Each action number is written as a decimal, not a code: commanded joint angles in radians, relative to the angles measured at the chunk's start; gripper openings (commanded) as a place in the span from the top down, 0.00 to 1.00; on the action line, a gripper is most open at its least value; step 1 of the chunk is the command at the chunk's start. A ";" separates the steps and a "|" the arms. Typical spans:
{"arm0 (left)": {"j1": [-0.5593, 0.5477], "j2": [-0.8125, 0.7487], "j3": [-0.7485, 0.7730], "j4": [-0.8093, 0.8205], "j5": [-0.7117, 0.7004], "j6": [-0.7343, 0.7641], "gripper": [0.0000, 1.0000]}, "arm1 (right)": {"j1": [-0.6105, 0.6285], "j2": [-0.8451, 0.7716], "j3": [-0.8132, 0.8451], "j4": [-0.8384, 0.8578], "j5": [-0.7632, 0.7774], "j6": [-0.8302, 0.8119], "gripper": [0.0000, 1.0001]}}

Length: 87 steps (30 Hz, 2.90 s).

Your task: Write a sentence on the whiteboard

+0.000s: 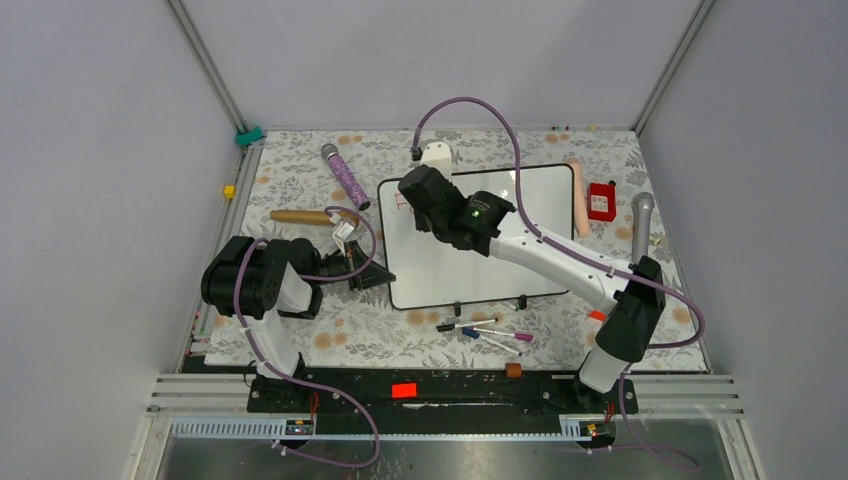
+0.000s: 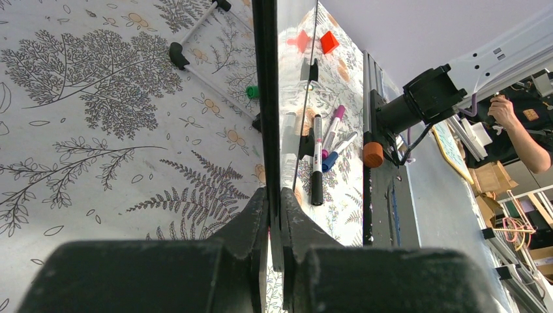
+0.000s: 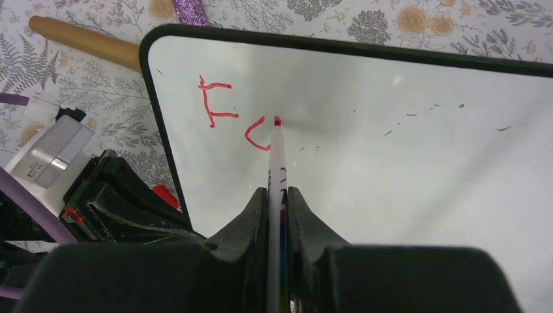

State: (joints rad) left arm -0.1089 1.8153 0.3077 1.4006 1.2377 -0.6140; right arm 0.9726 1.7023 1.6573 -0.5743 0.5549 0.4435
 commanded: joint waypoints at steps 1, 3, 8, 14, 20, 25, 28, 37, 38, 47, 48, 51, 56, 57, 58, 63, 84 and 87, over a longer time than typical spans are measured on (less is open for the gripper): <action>-0.014 -0.004 0.008 0.069 0.065 0.040 1.00 | -0.008 -0.039 -0.048 -0.004 -0.008 0.022 1.00; -0.014 -0.004 0.007 0.068 0.065 0.041 1.00 | -0.008 -0.054 -0.069 -0.005 -0.009 0.028 1.00; -0.014 -0.004 0.007 0.069 0.066 0.040 1.00 | -0.008 -0.080 -0.102 -0.007 -0.010 0.040 1.00; -0.013 -0.004 0.007 0.069 0.064 0.039 1.00 | -0.008 -0.107 -0.080 -0.006 -0.018 0.025 1.00; -0.014 -0.003 0.007 0.069 0.066 0.037 1.00 | -0.011 -0.161 -0.102 0.040 -0.011 0.002 1.00; -0.013 -0.004 0.008 0.068 0.066 0.037 1.00 | -0.028 -0.160 -0.092 0.041 -0.005 -0.004 1.00; -0.014 -0.005 0.008 0.069 0.065 0.038 1.00 | -0.034 -0.144 -0.075 0.041 -0.004 -0.011 1.00; -0.013 -0.004 0.007 0.068 0.065 0.040 1.00 | -0.042 -0.083 -0.022 0.060 -0.009 -0.048 1.00; -0.014 -0.005 0.007 0.067 0.065 0.039 1.00 | -0.043 -0.079 -0.017 0.059 -0.008 -0.049 1.00; -0.013 -0.004 0.006 0.069 0.066 0.040 1.00 | -0.073 -0.046 -0.019 0.048 0.004 -0.031 1.00; -0.014 -0.004 0.007 0.070 0.066 0.039 1.00 | -0.074 -0.045 -0.018 0.039 0.008 -0.028 1.00; -0.014 -0.003 0.007 0.070 0.065 0.040 1.00 | -0.075 -0.046 -0.023 0.026 0.014 -0.022 1.00; -0.013 -0.002 0.008 0.069 0.065 0.040 1.00 | -0.075 -0.079 -0.041 0.029 0.007 -0.023 1.00; -0.014 -0.002 0.007 0.069 0.066 0.040 1.00 | -0.075 -0.090 -0.049 0.037 -0.005 -0.028 1.00; -0.013 -0.002 0.007 0.068 0.066 0.040 1.00 | -0.075 -0.105 -0.062 0.056 -0.018 -0.033 1.00; -0.014 -0.002 0.007 0.070 0.066 0.040 1.00 | -0.075 -0.187 -0.150 0.140 -0.048 -0.028 1.00; -0.014 -0.003 0.007 0.069 0.066 0.039 1.00 | -0.075 -0.117 -0.141 0.105 -0.083 -0.016 1.00; -0.013 -0.003 0.008 0.070 0.065 0.040 1.00 | -0.075 -0.100 -0.139 0.088 -0.063 -0.013 1.00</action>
State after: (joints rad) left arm -0.1097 1.8153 0.3077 1.3987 1.2373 -0.6205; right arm 0.9031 1.5829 1.4887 -0.4664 0.4591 0.4202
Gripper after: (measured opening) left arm 0.054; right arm 0.155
